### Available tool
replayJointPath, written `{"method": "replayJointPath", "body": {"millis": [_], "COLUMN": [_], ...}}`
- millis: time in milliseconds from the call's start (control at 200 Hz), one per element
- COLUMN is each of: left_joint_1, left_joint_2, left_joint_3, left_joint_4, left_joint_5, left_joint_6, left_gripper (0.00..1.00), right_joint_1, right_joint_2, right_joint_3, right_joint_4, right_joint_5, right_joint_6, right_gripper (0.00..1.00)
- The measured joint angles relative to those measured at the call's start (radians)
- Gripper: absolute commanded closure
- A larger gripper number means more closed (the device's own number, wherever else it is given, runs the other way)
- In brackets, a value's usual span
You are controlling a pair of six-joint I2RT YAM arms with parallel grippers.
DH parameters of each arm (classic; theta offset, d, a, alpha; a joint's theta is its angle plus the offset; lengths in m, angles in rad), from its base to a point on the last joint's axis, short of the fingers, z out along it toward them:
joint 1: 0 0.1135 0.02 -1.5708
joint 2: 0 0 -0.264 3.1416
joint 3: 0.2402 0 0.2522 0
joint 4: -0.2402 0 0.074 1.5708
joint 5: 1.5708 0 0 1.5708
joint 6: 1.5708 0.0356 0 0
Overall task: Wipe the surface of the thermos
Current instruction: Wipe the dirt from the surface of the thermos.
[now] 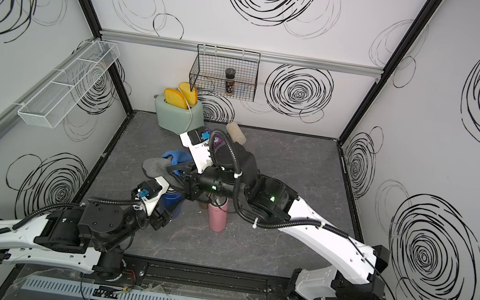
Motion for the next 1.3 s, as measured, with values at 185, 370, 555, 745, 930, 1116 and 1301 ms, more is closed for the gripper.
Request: {"method": "replayJointPath", "body": {"millis": [185,370,555,745,930,1116,1301], "left_joint_1": [0.003,0.006,0.006,0.006,0.006,0.008,0.047], "left_joint_2": [-0.023,0.004,0.032,0.027,-0.016,-0.042,-0.095], "left_joint_3": [0.002,0.003,0.005,0.009,0.016,0.016,0.016], "left_joint_4": [0.034,0.051,0.046,0.029,-0.026,-0.014,0.041], "left_joint_5": [-0.042,-0.053,-0.052,-0.052,-0.056,-0.078,-0.077], "left_joint_6": [-0.001,-0.004,-0.005,-0.006,-0.004,-0.009,-0.063], "left_gripper": [1.00,1.00,1.00,1.00,1.00,1.00,1.00], "right_joint_1": [0.029,0.002,-0.038,-0.027,-0.016,-0.003,-0.022], "right_joint_2": [-0.085,-0.019,0.082,0.124,0.080,-0.031,-0.115], "right_joint_3": [-0.060,0.043,0.236,0.255,0.085,-0.035,-0.128], "right_joint_4": [-0.020,-0.077,-0.096,-0.084,-0.006,0.026,0.026], "right_joint_5": [0.031,0.045,0.041,0.013,0.006,0.012,0.023], "right_joint_6": [0.027,-0.005,-0.059,-0.071,-0.024,0.026,0.055], "right_gripper": [1.00,1.00,1.00,1.00,1.00,1.00,1.00]}}
